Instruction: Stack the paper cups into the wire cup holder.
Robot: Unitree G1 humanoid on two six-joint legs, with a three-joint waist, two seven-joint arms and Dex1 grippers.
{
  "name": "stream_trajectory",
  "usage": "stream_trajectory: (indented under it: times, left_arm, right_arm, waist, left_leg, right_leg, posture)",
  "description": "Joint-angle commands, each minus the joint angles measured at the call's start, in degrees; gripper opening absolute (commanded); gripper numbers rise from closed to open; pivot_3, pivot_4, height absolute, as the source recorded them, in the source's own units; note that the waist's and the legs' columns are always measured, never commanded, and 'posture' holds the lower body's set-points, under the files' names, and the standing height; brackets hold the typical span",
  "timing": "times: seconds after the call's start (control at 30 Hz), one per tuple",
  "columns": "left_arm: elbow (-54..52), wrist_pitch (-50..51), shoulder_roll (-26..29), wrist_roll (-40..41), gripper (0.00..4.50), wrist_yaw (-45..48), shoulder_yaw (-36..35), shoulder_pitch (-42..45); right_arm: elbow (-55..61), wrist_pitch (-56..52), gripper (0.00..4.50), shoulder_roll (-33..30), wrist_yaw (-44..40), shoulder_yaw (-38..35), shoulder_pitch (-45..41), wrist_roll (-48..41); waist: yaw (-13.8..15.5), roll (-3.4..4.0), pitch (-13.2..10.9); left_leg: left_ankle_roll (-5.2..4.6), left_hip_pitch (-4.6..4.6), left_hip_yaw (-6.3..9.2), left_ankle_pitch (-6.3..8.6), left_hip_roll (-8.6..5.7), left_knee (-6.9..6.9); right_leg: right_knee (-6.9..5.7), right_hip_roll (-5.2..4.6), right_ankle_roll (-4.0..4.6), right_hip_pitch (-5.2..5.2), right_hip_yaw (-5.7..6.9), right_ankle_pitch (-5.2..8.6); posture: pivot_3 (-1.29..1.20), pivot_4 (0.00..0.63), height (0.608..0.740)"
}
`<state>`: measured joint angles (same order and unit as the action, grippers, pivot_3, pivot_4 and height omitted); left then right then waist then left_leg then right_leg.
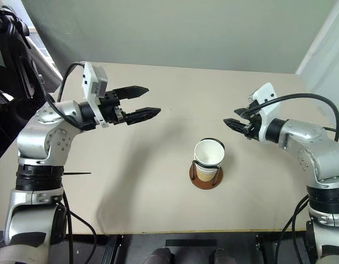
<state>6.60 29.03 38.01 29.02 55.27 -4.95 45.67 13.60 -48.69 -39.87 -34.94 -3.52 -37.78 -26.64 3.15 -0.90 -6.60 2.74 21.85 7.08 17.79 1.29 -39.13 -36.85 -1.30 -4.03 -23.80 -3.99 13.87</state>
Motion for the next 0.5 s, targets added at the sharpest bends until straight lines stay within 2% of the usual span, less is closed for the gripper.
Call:
stream_trajectory:
  times: [0.03, 0.23, 0.4, 0.5]
  left_arm:
    - [-3.7, -0.3, -1.0, 0.4, 4.50, -3.5, -2.6, -1.0]
    - [-6.1, 0.9, -2.7, 2.0, 4.50, -6.4, -3.5, -3.6]
    - [-4.6, 0.3, -3.7, 1.2, 4.50, -8.9, -4.1, -3.4]
    - [-2.0, -1.5, -5.4, -0.8, 4.50, -13.4, -4.8, -2.1]
  right_arm:
    - [-1.3, 2.8, 2.33, 1.4, 3.6, -2.0, 0.2, 2.6]
    - [-3.4, 3.3, 2.33, 5.0, 7.8, -4.2, 2.1, 3.4]
    - [-8.1, 4.9, 2.33, 9.0, 13.5, -8.3, 1.6, 4.2]
    - [-10.8, 7.0, 2.33, 10.8, 16.5, -10.4, 1.4, 4.9]
  waist:
    - [0.0, 0.00, 0.0]
    - [0.1, 0.00, 0.0]
    - [0.2, 0.00, 0.0]
    - [0.2, 0.00, 0.0]
  left_leg:
    - [0.00, 0.00, 0.00, 0.00, 0.00, 0.00]
    - [0.01, 0.01, -0.01, 0.00, -0.02, 0.00]
    - [0.04, 0.00, 0.00, -0.02, -0.03, -0.03]
    - [0.06, -0.01, -0.01, -0.03, -0.03, -0.02]
  right_leg:
    - [0.00, 0.00, 0.00, 0.00, 0.00, 0.00]
    - [0.00, 0.01, 0.01, 0.00, 0.02, -0.01]
    - [0.00, 0.00, 0.04, -0.03, 0.01, -0.02]
    - [-0.02, 0.01, 0.05, -0.05, 0.02, -0.03]
  posture:
    - [0.00, 0.150, 0.740]
    - [0.00, 0.150, 0.740]
    - [0.00, 0.150, 0.740]
    - [0.00, 0.150, 0.740]
